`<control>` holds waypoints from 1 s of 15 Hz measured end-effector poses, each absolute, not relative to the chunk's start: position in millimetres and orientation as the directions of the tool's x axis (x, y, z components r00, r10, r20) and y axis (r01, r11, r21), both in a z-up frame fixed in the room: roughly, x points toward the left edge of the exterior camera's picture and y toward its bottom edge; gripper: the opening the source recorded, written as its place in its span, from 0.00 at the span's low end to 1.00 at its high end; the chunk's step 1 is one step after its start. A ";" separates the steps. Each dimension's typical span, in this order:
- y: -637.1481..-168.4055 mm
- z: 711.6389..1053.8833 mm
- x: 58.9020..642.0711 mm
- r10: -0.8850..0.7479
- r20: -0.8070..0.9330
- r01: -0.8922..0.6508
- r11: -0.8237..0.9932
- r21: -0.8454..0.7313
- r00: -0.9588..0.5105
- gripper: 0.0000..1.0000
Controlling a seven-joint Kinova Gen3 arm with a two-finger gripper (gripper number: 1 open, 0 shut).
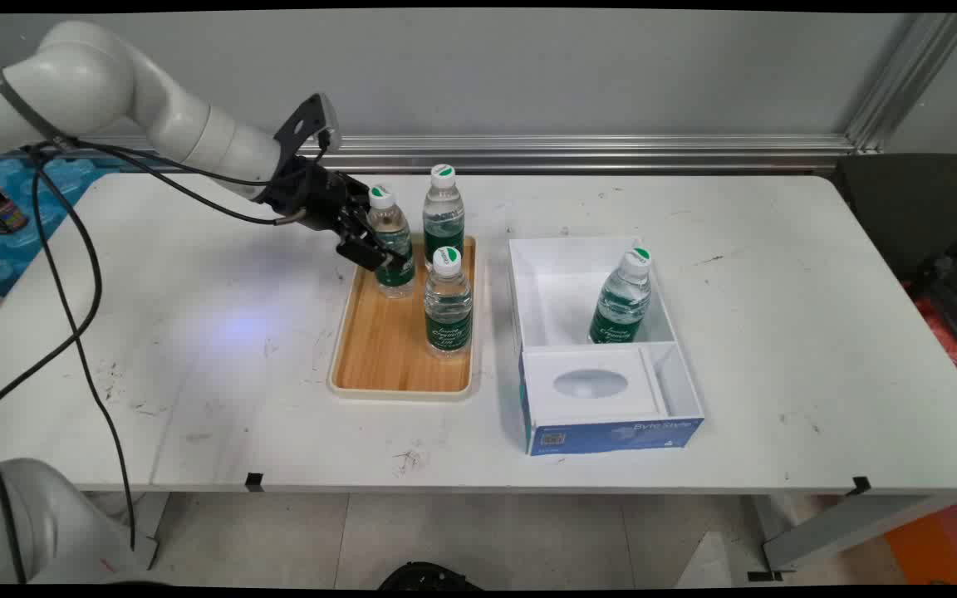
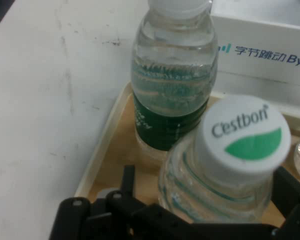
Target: Pick up the green bottle from the white box
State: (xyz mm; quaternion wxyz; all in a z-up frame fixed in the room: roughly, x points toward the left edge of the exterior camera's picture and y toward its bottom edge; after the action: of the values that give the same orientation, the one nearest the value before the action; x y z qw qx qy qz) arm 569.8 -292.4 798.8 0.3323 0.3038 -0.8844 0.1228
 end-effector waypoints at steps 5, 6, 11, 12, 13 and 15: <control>-275.7 832.2 578.2 -0.466 0.659 -0.636 0.772 -0.023 -0.590 1.00; -270.9 842.2 579.4 -0.470 0.657 -0.639 0.769 -0.023 -0.590 1.00; -245.6 915.3 581.5 -0.472 0.651 -0.651 0.757 -0.046 -0.595 1.00; -241.0 928.8 580.0 -0.472 0.650 -0.653 0.755 -0.050 -0.596 1.00; -236.8 943.4 576.9 -0.474 0.648 -0.656 0.753 -0.053 -0.596 1.00; -228.4 967.8 567.2 -0.482 0.648 -0.665 0.745 -0.049 -0.589 1.00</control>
State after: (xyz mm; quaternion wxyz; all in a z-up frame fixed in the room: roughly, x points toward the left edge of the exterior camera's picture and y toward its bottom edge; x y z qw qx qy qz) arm 567.2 -228.4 967.8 0.3150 0.3261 -0.8795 0.1447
